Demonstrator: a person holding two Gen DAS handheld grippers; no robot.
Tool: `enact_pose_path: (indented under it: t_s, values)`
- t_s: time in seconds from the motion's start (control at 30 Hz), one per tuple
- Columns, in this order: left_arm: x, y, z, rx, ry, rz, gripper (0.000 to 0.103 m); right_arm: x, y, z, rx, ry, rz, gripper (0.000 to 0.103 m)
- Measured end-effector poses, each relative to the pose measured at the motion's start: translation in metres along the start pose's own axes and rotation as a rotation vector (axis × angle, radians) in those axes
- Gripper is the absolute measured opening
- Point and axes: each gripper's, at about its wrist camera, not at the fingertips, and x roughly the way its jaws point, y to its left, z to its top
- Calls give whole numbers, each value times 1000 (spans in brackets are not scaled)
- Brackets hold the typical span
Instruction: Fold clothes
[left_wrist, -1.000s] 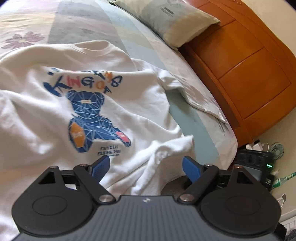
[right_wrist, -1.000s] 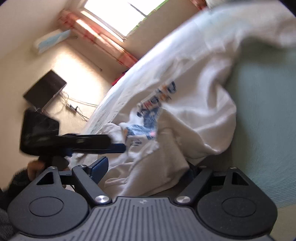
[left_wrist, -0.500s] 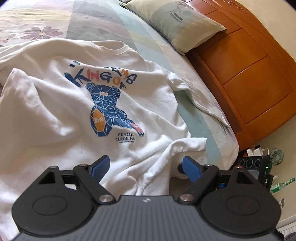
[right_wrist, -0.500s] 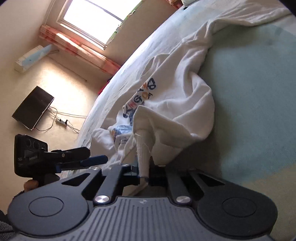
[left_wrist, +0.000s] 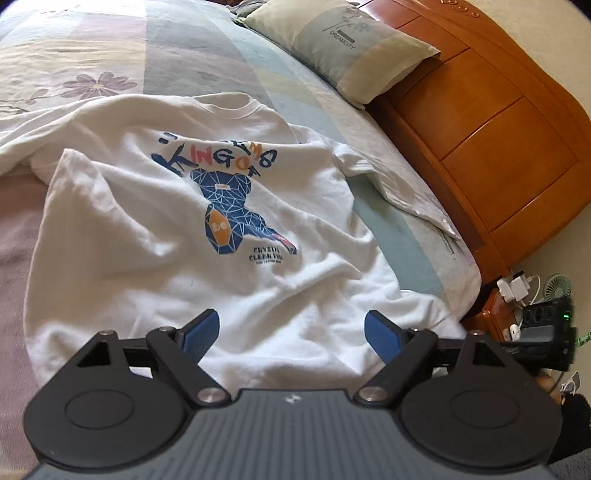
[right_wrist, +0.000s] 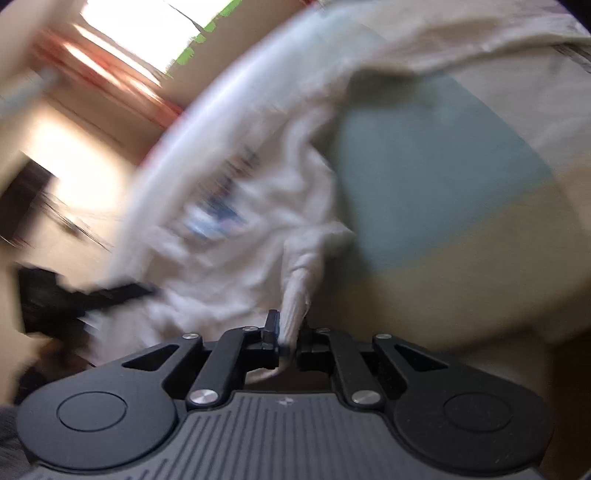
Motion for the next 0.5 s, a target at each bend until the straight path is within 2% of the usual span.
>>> enact_pose_path:
  t_s: [0.1,0.13,0.33,0.4,0.5]
  values:
    - [-10,4,1,2,-14,58,86,-6,6,-1,-62,21,-139,21]
    - [-13,6,3,-2,-17,85,86,-9,12,-1,-99,7,-154,22]
    - [-33,21,14,-25,-36,244,86,-25,69,8,-411,-156,-120,24]
    - [-39,24,17,-25,-38,297,86,-11,95,9,-527,-132,-34,24]
    - [-50,27,18,-22,-53,342,86,33,144,-1,-741,-16,93,24]
